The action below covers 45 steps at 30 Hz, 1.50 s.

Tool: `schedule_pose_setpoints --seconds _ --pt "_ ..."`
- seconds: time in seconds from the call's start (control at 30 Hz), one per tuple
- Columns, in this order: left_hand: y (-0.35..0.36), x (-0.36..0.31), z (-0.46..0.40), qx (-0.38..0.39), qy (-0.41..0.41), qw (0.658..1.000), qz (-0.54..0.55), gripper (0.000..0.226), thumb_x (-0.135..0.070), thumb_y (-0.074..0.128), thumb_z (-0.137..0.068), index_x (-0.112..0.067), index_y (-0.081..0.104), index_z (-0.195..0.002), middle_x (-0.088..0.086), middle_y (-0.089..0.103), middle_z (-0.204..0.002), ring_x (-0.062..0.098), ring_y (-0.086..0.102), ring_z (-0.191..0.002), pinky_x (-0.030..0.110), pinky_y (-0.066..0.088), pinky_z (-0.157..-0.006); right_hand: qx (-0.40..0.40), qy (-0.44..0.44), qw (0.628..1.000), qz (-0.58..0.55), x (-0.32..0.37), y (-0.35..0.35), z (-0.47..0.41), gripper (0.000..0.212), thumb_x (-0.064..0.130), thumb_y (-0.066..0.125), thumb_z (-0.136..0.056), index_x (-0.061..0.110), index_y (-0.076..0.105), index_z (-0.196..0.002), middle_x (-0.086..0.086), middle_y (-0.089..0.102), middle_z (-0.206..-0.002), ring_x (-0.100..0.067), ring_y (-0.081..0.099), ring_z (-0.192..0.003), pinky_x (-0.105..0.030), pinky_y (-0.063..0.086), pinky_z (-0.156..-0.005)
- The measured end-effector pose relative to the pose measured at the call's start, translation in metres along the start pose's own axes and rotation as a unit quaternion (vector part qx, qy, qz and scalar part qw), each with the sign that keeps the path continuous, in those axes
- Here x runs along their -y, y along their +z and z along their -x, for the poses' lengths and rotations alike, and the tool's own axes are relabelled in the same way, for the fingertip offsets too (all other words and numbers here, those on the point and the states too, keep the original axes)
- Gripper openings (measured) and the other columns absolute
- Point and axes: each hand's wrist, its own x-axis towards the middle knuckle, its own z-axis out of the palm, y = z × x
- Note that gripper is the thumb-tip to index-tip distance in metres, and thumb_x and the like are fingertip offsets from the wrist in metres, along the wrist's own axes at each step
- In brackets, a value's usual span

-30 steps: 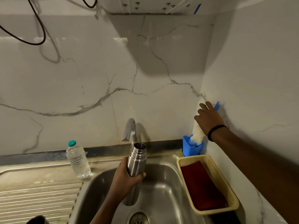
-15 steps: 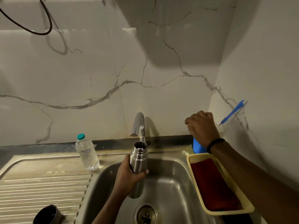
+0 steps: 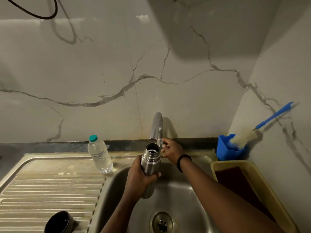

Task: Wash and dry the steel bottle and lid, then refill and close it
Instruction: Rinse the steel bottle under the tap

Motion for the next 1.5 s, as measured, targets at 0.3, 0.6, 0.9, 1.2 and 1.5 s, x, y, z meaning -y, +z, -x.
schedule_pose_setpoints --seconds 0.3,0.6,0.9,1.2,1.5 --pt "-0.002 0.015 -0.008 -0.005 -0.010 1.000 -0.005 0.066 -0.033 0.089 -0.057 -0.032 0.056 -0.114 -0.011 0.068 -0.103 0.003 0.063 -0.092 0.026 0.054 -0.078 0.006 0.000 1.000 0.016 0.000 0.019 -0.018 0.022 0.019 0.038 -0.102 0.016 0.057 -0.112 -0.004 0.061 -0.077 -0.019 0.057 -0.065 -0.041 0.058 -0.072" --pt "0.004 0.023 -0.009 0.002 -0.020 1.000 -0.020 0.067 -0.034 0.089 -0.055 -0.029 0.056 -0.113 -0.011 0.067 -0.103 0.002 0.061 -0.092 0.020 0.048 -0.076 0.025 -0.035 0.996 0.075 0.001 0.013 -0.021 0.023 0.027 0.037 -0.103 0.021 0.059 -0.110 0.011 0.053 -0.070 -0.016 0.058 -0.071 -0.046 0.057 -0.079" --pt "0.011 0.023 -0.009 0.010 -0.022 0.999 -0.027 0.069 -0.037 0.088 -0.054 -0.031 0.055 -0.115 -0.013 0.066 -0.106 0.001 0.061 -0.094 0.018 0.047 -0.077 0.012 -0.057 0.996 0.065 0.003 0.012 -0.019 0.018 0.027 0.038 -0.104 0.024 0.052 -0.094 0.006 0.056 -0.077 -0.004 0.054 -0.062 -0.015 0.040 -0.051" --pt "0.013 0.031 -0.004 0.004 -0.037 0.999 -0.023 0.073 -0.031 0.090 -0.058 -0.032 0.053 -0.121 -0.013 0.064 -0.110 0.001 0.060 -0.098 0.019 0.049 -0.080 -0.049 -0.075 0.983 -0.158 0.012 0.010 0.007 0.015 0.024 0.051 -0.100 0.029 0.062 -0.091 0.005 0.068 -0.086 -0.007 0.065 -0.076 -0.022 0.053 -0.070" --pt "0.014 0.028 -0.001 0.001 -0.035 0.999 -0.024 0.066 -0.033 0.089 -0.056 -0.035 0.056 -0.113 -0.013 0.067 -0.104 -0.002 0.061 -0.094 0.025 0.053 -0.081 -0.081 -0.063 0.988 -0.116 -0.012 0.012 0.009 0.012 0.017 0.055 -0.097 0.021 0.062 -0.106 0.004 0.068 -0.091 -0.011 0.065 -0.086 -0.025 0.054 -0.078"
